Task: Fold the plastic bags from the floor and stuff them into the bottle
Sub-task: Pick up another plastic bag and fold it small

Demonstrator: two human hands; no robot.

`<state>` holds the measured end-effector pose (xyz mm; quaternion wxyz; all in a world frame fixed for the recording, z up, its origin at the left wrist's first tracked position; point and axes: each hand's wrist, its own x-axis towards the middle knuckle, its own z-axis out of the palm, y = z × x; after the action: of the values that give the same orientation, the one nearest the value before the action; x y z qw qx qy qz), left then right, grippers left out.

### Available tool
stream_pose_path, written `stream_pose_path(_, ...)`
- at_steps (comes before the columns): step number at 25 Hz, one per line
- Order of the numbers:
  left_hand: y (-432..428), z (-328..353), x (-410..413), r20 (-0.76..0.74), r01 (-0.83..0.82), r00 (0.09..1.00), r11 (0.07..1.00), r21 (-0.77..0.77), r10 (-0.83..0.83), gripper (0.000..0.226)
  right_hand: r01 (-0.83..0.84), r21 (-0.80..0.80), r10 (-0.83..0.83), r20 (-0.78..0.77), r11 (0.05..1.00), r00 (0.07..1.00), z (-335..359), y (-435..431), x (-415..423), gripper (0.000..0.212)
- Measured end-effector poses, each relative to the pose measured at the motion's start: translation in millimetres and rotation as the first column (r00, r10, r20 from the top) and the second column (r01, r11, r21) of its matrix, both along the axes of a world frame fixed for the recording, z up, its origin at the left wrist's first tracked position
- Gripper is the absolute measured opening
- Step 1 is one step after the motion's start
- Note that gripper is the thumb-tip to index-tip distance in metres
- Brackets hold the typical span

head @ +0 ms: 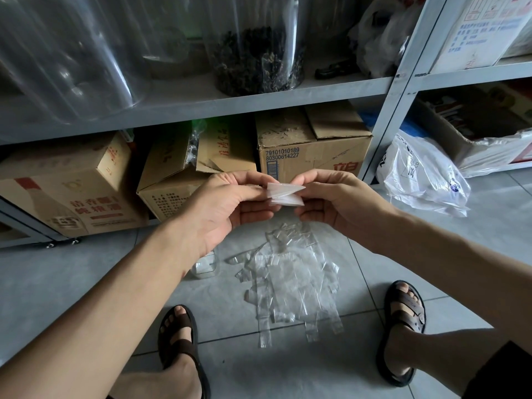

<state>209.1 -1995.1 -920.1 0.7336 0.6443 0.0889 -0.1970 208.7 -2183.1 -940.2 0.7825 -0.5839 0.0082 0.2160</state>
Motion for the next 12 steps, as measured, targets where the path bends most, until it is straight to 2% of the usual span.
stream_pose_path(6, 0.4, -0.3, -0.2, 0.008, 0.016, 1.0, 1.0, -0.011, -0.016, 0.027, -0.01, 0.006, 0.01, -0.009, 1.0, 1.0, -0.9, -1.3, 1.3, 0.019)
stream_pose_path(12, 0.8, -2.2, -0.9, 0.086, 0.041, 0.995, 0.995, 0.096, -0.049, 0.033, -0.018, -0.067, 0.021, 0.036, 0.998, 0.999, -0.7, -1.9, 1.7, 0.029)
